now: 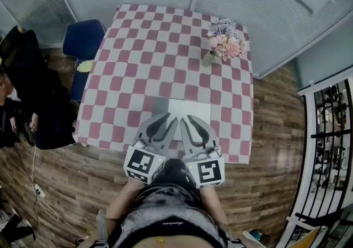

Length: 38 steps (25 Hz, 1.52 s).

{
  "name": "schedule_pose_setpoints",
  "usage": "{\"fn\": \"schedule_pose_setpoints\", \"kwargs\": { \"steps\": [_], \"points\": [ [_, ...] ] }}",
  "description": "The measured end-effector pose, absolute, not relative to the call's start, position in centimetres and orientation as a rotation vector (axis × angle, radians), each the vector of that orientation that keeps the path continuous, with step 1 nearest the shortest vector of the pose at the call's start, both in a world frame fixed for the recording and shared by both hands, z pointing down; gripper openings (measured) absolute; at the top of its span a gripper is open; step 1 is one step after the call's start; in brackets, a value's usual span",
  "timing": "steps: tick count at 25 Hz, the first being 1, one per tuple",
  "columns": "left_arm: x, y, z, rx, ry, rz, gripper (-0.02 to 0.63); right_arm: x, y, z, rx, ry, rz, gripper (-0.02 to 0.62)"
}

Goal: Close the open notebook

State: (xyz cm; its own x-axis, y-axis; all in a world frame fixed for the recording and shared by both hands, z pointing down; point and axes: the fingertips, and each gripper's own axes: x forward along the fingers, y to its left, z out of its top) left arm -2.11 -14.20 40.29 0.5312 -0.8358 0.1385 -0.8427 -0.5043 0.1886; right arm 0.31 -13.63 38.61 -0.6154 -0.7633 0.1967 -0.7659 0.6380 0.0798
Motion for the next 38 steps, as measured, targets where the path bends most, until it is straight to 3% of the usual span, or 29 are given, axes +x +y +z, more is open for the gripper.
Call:
{"fn": "schedule_pose_setpoints", "kwargs": {
  "steps": [38],
  "points": [
    [-6.8, -14.4, 55.2, 2.317, -1.460, 0.347, 0.063, 2.2, -12.2, 43.1, 1.336, -2.479, 0.129, 0.060]
  ]
}}
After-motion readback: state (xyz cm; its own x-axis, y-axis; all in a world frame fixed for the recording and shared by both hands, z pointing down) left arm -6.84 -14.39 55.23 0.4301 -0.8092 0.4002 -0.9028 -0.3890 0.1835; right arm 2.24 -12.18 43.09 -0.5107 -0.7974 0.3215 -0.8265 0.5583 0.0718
